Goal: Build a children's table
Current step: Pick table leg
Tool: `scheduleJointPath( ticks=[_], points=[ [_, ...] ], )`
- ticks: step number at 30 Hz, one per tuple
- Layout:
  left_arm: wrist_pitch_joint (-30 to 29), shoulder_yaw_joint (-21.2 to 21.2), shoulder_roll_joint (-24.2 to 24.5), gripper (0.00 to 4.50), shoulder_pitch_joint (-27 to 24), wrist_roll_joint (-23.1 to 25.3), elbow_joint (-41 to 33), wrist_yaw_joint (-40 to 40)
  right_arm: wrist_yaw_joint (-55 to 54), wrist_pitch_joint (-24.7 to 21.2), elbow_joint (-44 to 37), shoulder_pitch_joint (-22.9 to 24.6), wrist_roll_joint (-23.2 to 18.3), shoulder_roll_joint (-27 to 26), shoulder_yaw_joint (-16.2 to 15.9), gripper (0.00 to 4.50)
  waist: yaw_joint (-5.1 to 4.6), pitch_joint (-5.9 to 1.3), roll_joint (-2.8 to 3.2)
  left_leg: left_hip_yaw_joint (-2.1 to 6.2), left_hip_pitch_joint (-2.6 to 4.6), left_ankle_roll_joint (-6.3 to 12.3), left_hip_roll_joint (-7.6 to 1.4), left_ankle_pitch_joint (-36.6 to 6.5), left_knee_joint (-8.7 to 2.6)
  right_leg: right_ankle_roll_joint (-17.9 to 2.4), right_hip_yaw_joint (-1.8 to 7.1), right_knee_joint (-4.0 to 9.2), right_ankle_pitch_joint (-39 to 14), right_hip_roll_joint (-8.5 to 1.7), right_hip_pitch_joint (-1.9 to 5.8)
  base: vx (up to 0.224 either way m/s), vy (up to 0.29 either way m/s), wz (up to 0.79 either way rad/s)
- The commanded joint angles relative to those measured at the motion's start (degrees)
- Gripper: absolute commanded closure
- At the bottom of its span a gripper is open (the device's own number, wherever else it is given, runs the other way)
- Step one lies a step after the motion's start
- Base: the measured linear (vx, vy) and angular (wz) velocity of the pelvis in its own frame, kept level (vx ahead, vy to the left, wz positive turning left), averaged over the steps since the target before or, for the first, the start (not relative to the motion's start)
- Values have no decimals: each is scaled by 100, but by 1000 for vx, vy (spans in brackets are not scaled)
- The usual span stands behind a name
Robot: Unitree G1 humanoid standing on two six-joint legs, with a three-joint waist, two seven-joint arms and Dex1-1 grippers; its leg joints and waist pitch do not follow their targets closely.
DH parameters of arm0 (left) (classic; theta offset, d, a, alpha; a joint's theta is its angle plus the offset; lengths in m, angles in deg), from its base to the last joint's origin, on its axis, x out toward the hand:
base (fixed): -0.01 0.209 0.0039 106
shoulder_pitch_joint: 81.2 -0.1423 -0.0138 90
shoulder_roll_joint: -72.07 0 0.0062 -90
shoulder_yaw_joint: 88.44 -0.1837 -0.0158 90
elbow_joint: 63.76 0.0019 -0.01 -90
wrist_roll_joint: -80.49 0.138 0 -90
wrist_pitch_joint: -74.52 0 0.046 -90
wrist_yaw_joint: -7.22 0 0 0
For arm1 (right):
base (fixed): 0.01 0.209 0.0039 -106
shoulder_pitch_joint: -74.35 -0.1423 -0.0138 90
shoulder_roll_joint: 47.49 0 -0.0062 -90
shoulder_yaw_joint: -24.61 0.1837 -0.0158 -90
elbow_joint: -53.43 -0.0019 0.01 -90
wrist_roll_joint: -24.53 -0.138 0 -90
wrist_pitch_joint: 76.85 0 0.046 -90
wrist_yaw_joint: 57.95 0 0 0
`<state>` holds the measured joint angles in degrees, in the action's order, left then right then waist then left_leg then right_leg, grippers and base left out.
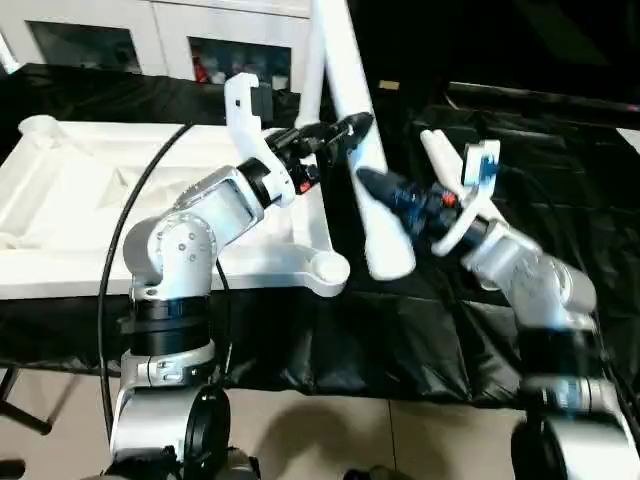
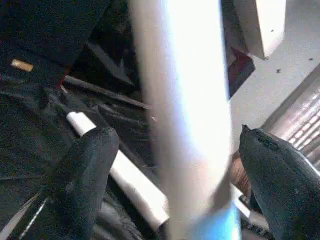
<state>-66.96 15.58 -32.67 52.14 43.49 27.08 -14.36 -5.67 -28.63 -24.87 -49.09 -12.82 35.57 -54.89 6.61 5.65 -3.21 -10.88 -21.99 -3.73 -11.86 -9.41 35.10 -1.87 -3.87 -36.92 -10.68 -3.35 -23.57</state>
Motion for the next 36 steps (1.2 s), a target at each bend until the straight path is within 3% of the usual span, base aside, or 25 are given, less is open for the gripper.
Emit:
scheduleJointPath(
  ticks=[1, 3, 4, 6, 15, 20, 31, 36],
  points=[
    [-135, 6, -70, 15, 61, -143, -122, 99, -120, -101, -314, 18, -45, 13, -68, 270, 27, -578, 62, 96, 95, -43, -131, -751, -369, -967, 279, 496, -971, -450, 358, 0, 0, 0],
    [-123, 33, -79, 15, 73, -156, -108, 163, -178, -122, -361, 25, -45, -6, -113, 270, 27, -577, 61, 91, 93, -54, -125, -777, -365, -910, 280, 508, -1059, -450, 357, 0, 0, 0],
    [-123, 33, -79, 44, 73, -156, -108, 163, -178, -122, -361, 25, -45, -6, -113, 270, 23, -568, 55, 96, 91, -62, -128, -808, -374, -856, 279, 519, -1140, -451, 355, 0, 0, 0],
    [-105, 94, -74, 52, 110, -153, -54, 323, -304, -121, -345, -3, -13, -41, -129, 270, 22, -569, 51, 98, 92, -85, -129, -820, -374, -791, 281, 525, -1219, -454, 348, 0, 0, 0],
    [-97, 274, -144, 131, 154, -271, -37, 546, -541, -85, -361, -57, -20, -91, -121, 270, 21, -581, 61, 100, 86, -104, -124, -725, -372, -802, 278, 501, -959, -442, 357, 0, 0, 0],
    [36, 294, -160, 162, 230, -332, 61, 588, -625, -61, -353, -95, -7, -91, -179, 270, 24, -576, 68, 104, 88, -123, -123, -786, -378, -771, 277, 518, -1072, -452, 362, 0, 0, 0],
    [-72, -28, -110, 249, 130, -422, -131, 175, -638, -46, -374, -127, 15, -40, -297, 270, 18, -580, 68, 101, 89, -115, -126, -715, -375, -828, 277, 492, -896, -447, 361, 0, 0, 0],
    [0, -291, 51, 266, 63, -291, -82, 12, -577, -45, -387, -147, 53, 45, -398, 270, 15, -577, 64, 101, 96, -151, -132, -732, -380, -791, 280, 493, -961, -448, 361, 0, 0, 0]
  ],
)
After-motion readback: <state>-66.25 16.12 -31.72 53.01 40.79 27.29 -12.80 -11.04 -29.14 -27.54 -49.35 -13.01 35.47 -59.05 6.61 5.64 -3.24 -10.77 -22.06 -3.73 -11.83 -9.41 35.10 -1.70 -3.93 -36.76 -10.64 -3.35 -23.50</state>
